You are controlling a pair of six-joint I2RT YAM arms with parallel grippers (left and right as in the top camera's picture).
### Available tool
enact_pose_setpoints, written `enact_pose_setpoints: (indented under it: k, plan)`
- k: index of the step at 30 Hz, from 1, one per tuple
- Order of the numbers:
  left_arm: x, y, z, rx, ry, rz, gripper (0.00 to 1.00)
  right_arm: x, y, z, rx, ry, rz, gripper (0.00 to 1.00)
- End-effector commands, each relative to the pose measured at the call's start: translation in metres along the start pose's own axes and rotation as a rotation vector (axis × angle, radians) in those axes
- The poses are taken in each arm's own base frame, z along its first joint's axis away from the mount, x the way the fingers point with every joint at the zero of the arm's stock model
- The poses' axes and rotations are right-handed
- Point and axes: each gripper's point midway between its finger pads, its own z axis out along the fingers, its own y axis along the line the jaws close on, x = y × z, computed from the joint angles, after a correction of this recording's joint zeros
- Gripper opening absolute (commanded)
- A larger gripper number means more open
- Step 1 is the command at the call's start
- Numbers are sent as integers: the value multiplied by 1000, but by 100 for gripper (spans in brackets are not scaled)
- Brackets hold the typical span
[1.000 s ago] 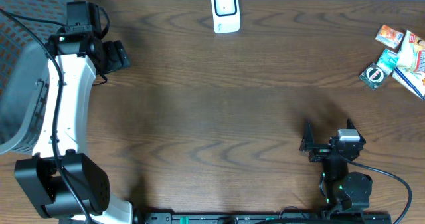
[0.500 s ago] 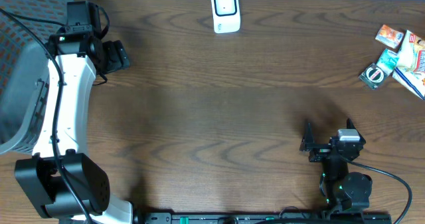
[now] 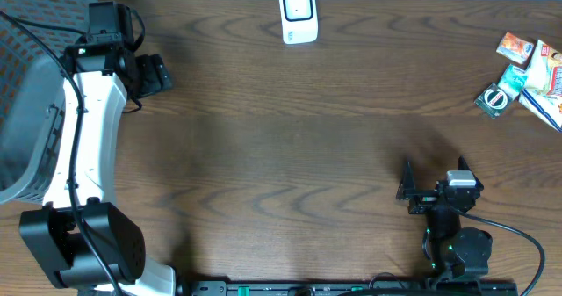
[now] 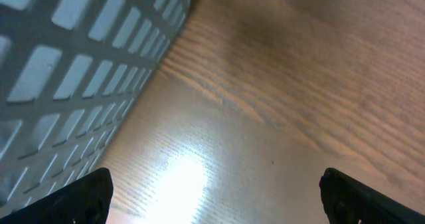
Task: Scan the item barcode
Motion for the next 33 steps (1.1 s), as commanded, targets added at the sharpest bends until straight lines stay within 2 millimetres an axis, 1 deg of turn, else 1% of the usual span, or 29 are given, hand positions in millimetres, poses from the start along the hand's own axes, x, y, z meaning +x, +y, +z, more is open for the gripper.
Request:
enact_pose_setpoints:
  k: [1,5,10,16,22,25,28,31,33]
  plan:
    - [14,-8,4,51,63,14,98,0,0,0,-3,-1,-11,99]
    - [19,-26,2,149,91,14,98,0,0,0,-3,-1,-11,99]
    - [20,-37,-3,200,93,23,98,0,0,0,-3,-1,-11,99]
    - [19,-56,-18,239,48,67,98,0,0,0,-3,-1,-12,99]
    - [11,-78,-42,293,-46,118,98,0,0,0,-3,-1,-12,99]
    - [13,-85,-54,310,-73,151,98,0,0,0,-3,-1,-12,99]
    - [17,-86,-64,323,-94,168,98,0,0,0,-3,-1,-11,99]
    - [24,-85,-73,346,-139,174,98,0,0,0,-3,-1,-11,99]
    - [30,-88,-78,383,-172,211,98,0,0,0,-3,0,-12,99]
